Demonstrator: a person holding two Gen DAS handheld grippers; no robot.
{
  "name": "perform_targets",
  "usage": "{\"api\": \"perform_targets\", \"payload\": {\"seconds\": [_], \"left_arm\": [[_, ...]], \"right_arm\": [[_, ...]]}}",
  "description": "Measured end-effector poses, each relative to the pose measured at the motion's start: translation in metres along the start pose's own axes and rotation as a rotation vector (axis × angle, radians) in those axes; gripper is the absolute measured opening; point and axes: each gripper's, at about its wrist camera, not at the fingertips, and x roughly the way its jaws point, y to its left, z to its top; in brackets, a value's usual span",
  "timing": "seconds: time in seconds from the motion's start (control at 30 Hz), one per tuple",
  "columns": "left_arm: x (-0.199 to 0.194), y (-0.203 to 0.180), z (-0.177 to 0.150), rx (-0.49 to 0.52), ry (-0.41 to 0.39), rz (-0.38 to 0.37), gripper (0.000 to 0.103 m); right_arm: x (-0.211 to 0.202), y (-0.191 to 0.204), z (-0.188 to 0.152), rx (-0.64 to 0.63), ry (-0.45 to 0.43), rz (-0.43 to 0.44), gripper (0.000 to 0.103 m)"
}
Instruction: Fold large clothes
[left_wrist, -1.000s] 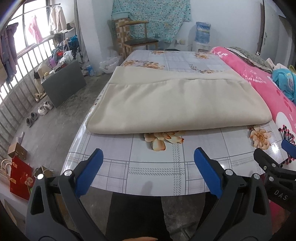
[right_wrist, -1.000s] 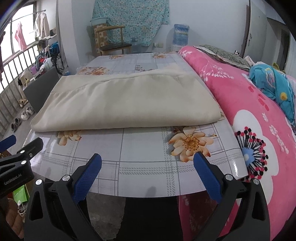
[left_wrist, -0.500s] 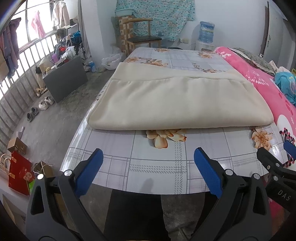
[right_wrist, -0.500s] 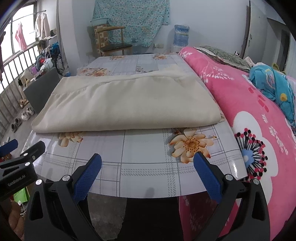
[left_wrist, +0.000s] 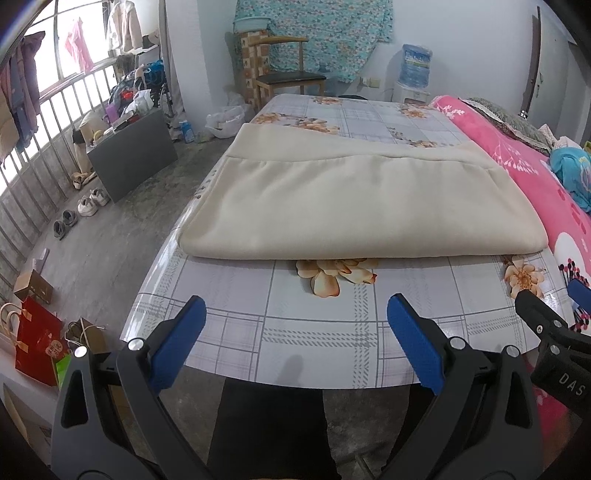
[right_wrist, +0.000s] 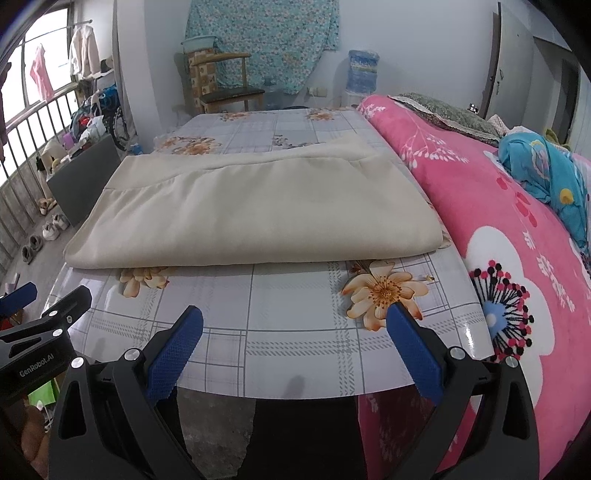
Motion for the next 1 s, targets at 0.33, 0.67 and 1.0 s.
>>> {"api": "perform_targets", "payload": {"seconds": [0.33,0.67,1.0], "left_arm": [[0.001,0.0011,-0.0004,0.0,0.0,0.0,0.095],[0.0014,0.0026,-0.0004,0.0,0.001,0.0,0.095],[0.0023,0.0028,-0.0006,0.001,0.0,-0.001,0.095]], "right_arm": [[0.0012,0.0001,0.0017,0.004,0.002,-0.004,0.097],[0.0014,-0.0003,0.0022,0.006,0.003,-0.004,0.097],[-0.0003,-0.0002,0.0056,0.009,-0.004,-0.009,0.097]]}}
